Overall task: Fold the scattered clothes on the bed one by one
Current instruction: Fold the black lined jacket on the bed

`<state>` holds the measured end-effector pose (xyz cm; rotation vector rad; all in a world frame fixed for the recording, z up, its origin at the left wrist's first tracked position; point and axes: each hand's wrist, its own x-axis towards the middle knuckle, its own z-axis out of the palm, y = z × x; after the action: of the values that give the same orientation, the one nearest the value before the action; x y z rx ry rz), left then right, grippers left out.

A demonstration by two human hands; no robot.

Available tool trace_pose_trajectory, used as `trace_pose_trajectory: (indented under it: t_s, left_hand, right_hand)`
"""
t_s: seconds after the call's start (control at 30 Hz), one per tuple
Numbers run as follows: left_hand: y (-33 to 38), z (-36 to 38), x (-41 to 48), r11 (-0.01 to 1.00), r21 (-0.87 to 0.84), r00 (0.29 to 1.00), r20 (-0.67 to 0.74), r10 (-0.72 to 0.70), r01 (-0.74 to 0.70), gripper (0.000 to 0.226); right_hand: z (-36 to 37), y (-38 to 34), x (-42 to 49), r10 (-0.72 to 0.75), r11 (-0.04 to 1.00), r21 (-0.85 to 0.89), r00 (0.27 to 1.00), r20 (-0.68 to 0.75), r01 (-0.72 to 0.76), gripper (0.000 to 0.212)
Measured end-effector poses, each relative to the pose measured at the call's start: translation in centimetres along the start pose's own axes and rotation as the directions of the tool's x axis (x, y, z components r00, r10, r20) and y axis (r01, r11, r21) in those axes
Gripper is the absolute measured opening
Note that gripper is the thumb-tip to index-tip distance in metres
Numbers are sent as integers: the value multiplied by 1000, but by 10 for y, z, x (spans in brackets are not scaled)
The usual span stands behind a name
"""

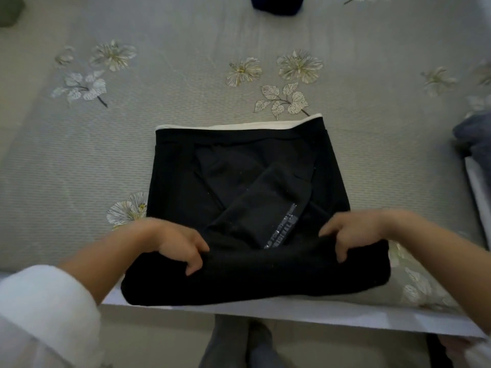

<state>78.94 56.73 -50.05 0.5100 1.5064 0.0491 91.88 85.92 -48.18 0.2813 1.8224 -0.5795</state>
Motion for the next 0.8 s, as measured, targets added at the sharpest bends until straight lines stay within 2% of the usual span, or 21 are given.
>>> trace_pose_trajectory:
  t_s: [0.1,0.17,0.27,0.37,0.43,0.47,0.57,0.7,0.8]
  left_hand:
    - [-13,-46,-9,997,68,965,-259,40,-23,10]
    - [-19,-79,-14,998,66,915,-400,48,-24,14]
    - [-24,-118,-17,990,141,833,-550,57,26,14]
    - [-36,-148,-9,983,170,659,-747,87,63,21]
    - [-43,-163,1,992,125,542,-836,87,35,29]
    - [-45,-168,7,994,108,507,-858,84,17,30]
    - [-48,-185,22,998,46,472,-880,63,-48,28]
    - [-51,-214,26,992,-57,443,-896,0,-114,27]
    - [-53,-229,38,993,-63,411,-912,-16,-101,28]
  right_hand:
    - [-42,4,6,17,997,-64,970,-243,-34,14]
    - [-69,3,12,6,994,-93,909,-416,-49,17]
    - [-100,0,31,-28,996,-82,748,-663,-36,30]
    - [-114,4,62,24,997,64,587,-809,48,32]
    - [-115,8,85,98,970,194,488,-868,150,27]
    - [-114,9,95,141,944,254,441,-887,209,24]
    - [-119,8,119,240,895,339,328,-914,290,20]
    - [-137,3,136,217,925,281,252,-943,256,25]
    - [-153,-1,152,188,948,242,251,-950,206,26]
